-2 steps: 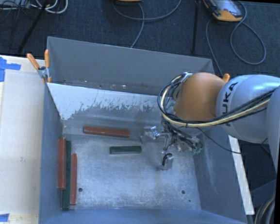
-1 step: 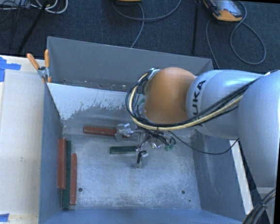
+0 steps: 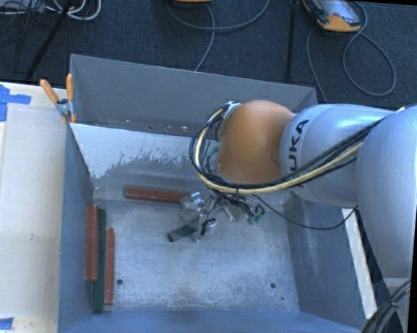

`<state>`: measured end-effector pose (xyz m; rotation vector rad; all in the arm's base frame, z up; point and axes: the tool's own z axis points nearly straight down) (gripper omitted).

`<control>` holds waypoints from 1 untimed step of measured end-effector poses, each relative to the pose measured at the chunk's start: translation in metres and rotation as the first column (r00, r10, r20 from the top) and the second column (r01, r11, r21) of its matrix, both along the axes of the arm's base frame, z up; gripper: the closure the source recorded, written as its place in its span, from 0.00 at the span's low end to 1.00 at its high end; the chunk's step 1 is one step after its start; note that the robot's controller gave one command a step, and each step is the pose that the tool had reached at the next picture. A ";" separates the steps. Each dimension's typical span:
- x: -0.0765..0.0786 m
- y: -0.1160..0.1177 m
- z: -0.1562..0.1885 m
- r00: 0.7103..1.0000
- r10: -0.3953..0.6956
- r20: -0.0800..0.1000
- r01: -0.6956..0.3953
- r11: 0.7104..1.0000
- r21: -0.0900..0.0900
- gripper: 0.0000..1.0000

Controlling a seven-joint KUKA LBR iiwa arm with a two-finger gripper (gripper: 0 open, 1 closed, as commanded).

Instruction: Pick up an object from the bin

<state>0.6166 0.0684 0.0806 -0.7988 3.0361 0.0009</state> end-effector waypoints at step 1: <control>-0.011 0.001 0.169 1.000 0.011 0.009 -0.011 1.000 0.000 1.00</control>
Offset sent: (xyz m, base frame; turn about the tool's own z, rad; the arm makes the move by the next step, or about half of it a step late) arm -0.0133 0.0000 0.1634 -0.0120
